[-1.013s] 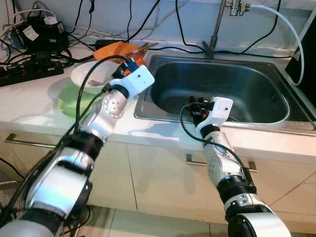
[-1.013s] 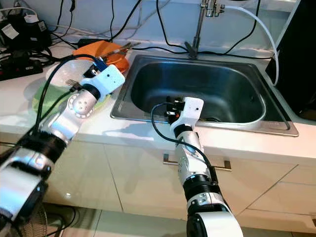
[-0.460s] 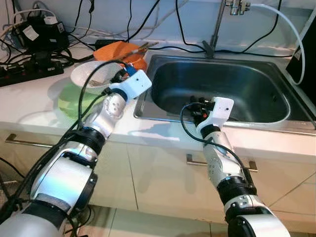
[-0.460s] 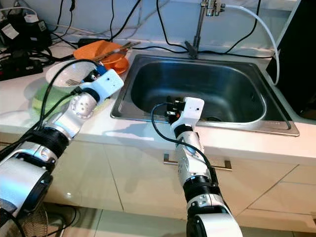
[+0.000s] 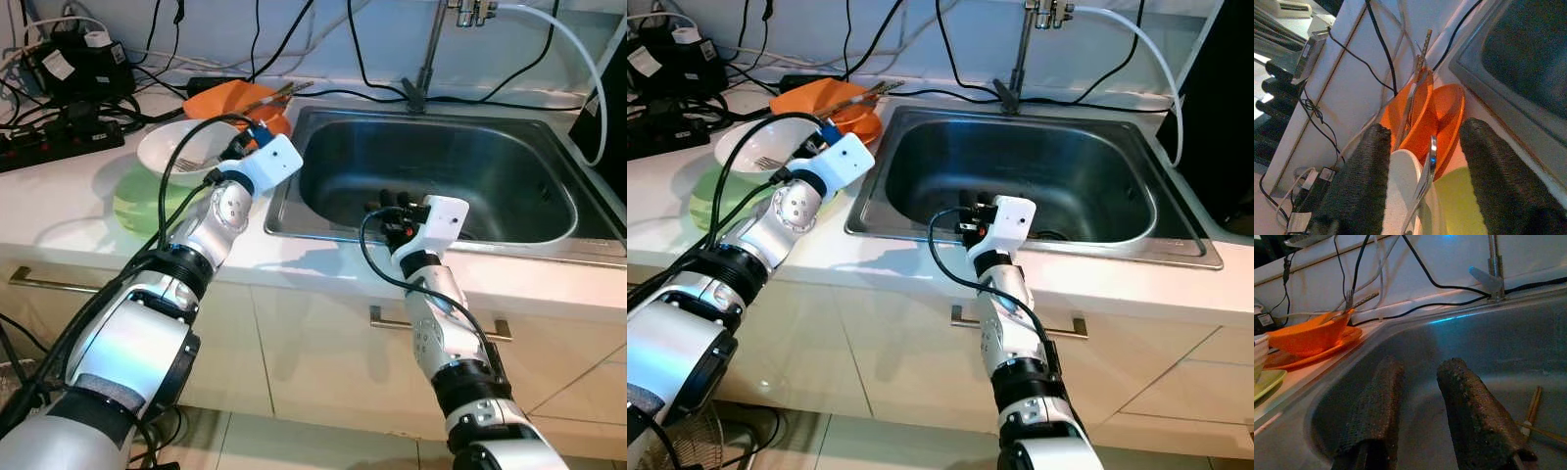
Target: Kitchen organization
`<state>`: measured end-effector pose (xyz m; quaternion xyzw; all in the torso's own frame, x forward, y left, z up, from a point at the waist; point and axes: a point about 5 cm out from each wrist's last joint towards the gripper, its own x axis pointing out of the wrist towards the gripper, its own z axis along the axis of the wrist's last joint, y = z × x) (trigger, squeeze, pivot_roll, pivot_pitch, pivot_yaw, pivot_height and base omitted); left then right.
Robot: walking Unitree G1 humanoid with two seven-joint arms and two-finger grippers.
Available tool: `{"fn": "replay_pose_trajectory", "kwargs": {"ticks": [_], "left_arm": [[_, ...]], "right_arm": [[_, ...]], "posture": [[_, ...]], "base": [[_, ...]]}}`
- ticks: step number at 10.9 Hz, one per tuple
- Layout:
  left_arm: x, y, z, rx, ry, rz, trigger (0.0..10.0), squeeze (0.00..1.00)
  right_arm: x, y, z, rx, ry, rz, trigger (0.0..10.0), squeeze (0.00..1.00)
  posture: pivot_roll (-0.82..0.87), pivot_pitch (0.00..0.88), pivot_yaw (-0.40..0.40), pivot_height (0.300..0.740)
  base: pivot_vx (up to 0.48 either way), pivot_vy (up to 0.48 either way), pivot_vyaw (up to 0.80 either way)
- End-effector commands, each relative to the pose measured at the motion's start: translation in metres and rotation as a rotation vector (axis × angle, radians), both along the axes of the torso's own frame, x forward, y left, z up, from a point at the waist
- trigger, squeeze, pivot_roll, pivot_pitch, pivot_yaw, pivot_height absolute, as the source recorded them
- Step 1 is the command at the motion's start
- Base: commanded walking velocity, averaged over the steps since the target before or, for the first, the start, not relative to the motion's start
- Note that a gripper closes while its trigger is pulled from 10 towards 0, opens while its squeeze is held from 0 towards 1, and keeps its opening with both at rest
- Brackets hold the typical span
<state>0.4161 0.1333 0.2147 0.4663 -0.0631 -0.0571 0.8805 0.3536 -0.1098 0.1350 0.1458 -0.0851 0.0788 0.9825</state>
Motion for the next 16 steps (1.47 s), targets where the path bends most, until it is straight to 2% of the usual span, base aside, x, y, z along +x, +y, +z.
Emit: {"fn": "replay_pose_trajectory", "kwargs": {"ticks": [1, 12, 14, 16], "left_arm": [[0.002, 0.0, 0.006, 0.007, -0.019, 0.008, 0.0, 0.0], [0.004, 0.006, 0.012, 0.029, -0.046, 0.052, 0.0, 0.0], [0.004, 0.007, 0.015, 0.054, -0.061, 0.057, 0.0, 0.0], [0.004, 0.002, 0.037, 0.159, -0.197, 0.045, 0.0, 0.0]], "right_arm": [[-0.007, -0.002, -0.025, -0.012, 0.114, -0.007, 10.0, 0.0], [-0.004, 0.0, -0.021, -0.01, 0.116, 0.0, 10.0, 0.0], [-0.003, 0.001, -0.021, -0.007, 0.115, 0.003, 10.0, 0.0], [-0.002, 0.002, -0.02, -0.006, 0.113, 0.006, 10.0, 0.0]], "posture": [[0.11, 0.063, 0.046, 0.74], [0.12, 0.04, 0.044, 0.74], [0.12, 0.032, 0.044, 0.74], [0.13, 0.025, 0.042, 0.74]], "base": [[0.0, 0.0, 0.0], [0.0, 0.0, 0.0], [0.0, 0.0, 0.0], [0.0, 0.0, 0.0]]}}
